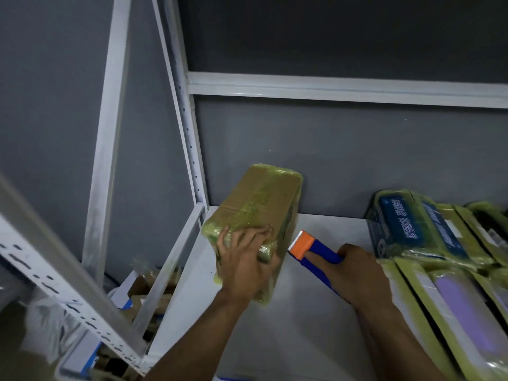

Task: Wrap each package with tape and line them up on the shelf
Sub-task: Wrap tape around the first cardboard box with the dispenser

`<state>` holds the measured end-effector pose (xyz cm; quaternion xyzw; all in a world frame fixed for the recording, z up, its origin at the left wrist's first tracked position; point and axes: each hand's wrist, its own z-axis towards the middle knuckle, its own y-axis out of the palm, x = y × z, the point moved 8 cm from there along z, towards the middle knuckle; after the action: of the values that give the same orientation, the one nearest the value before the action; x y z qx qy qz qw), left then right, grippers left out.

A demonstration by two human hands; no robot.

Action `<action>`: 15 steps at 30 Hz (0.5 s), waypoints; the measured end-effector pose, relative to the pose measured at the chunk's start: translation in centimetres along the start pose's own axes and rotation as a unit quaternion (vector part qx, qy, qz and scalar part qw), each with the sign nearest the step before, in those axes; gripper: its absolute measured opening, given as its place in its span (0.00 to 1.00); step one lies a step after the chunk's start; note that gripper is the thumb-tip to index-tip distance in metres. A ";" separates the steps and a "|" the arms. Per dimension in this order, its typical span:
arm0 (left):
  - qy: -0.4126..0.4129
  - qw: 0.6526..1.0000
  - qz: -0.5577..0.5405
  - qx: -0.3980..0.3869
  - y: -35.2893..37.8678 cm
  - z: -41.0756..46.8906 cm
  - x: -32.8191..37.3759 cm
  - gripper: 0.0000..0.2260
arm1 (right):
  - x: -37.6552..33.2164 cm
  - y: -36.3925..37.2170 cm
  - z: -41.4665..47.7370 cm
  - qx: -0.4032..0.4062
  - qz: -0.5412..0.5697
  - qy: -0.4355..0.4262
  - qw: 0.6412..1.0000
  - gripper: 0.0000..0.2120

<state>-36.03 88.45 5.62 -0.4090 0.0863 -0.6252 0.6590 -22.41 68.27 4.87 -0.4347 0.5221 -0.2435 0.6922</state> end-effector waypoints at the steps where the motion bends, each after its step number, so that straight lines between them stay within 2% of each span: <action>1: -0.005 1.000 0.018 0.001 0.2 0.1 0.4 0.18 | 0.2 0.0 -0.2 0.004 0.025 0.002 1.000 0.35; 4: 0.005 0.997 0.071 -0.015 1.0 0.0 1.6 0.18 | 0.6 -0.2 -0.5 0.014 0.107 0.014 0.994 0.37; 7: -0.001 0.994 0.102 -0.031 0.8 -0.3 1.2 0.24 | 1.1 0.2 -0.6 -0.006 0.173 0.048 0.984 0.36; 10: -0.034 0.992 0.124 -0.015 0.2 -0.6 0.7 0.21 | 1.0 1.0 -0.5 -0.026 0.209 0.055 0.976 0.34; 12: -0.037 0.989 0.145 -0.004 0.0 -1.2 1.1 0.23 | 0.9 1.8 -0.4 -0.043 0.217 0.044 0.974 0.32; 15: -0.030 0.987 0.149 0.047 -0.7 -2.7 1.1 0.24 | 0.8 2.7 -0.5 -0.050 0.224 0.035 0.973 0.27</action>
<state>-38.02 86.45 4.78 -0.3784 0.0970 -0.5112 0.7655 -22.92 68.82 2.12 -0.3318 0.6415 -0.0709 0.6880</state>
